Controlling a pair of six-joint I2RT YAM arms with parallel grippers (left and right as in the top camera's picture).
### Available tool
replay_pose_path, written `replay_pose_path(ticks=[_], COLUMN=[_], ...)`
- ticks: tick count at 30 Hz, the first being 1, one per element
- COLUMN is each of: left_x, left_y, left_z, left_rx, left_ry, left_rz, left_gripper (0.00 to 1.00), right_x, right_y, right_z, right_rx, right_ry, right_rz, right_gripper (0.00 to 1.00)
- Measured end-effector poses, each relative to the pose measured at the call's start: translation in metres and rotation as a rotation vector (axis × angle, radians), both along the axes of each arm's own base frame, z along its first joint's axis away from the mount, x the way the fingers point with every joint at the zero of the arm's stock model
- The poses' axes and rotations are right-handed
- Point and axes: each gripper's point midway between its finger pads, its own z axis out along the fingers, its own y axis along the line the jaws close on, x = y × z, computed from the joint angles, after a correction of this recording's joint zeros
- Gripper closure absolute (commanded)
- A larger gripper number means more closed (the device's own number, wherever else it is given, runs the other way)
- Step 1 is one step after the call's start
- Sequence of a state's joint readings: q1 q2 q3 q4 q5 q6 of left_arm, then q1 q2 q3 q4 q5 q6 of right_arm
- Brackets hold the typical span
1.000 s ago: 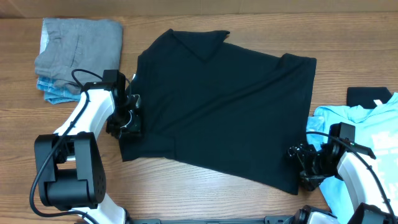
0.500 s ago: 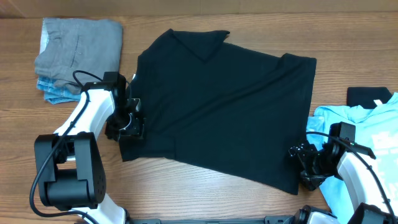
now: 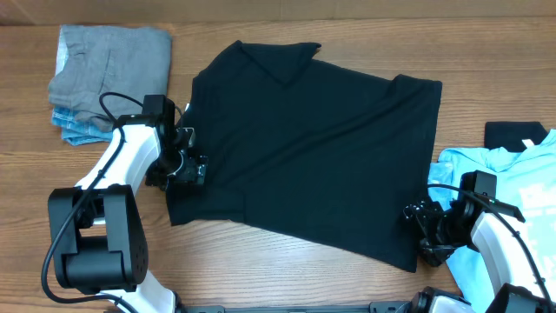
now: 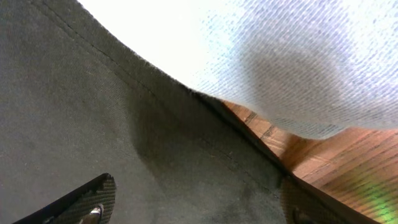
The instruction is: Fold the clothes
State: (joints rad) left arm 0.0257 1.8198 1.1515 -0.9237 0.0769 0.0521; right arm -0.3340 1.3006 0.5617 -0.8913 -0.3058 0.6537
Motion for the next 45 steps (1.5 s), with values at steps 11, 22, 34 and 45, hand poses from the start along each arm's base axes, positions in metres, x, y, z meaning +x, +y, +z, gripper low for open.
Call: replay_pose_path(ticks=[11, 22, 34, 45], left_x=[0.020, 0.020, -0.002, -0.017], left_y=[-0.009, -0.018, -0.005, -0.009], left_z=[0.001, 0.003, -0.007, -0.005], left_rx=[-0.051, -0.106, -0.032, -0.075], left_ry=[-0.084, -0.093, -0.009, 0.059], left_rz=[-0.036, -0.084, -0.001, 0.046], left_gripper=[0.15, 0.24, 0.57, 0.96], right_x=[-0.001, -0.006, -0.007, -0.015], right_y=[0.000, 0.002, 0.003, -0.004], right_z=[0.000, 0.000, 0.000, -0.002], right_rx=[0.001, 0.009, 0.014, -0.030], right_ry=[0.003, 0.024, 0.027, 0.067], right_rz=[0.000, 0.000, 0.000, 0.000], right_gripper=[0.13, 0.14, 0.16, 0.28])
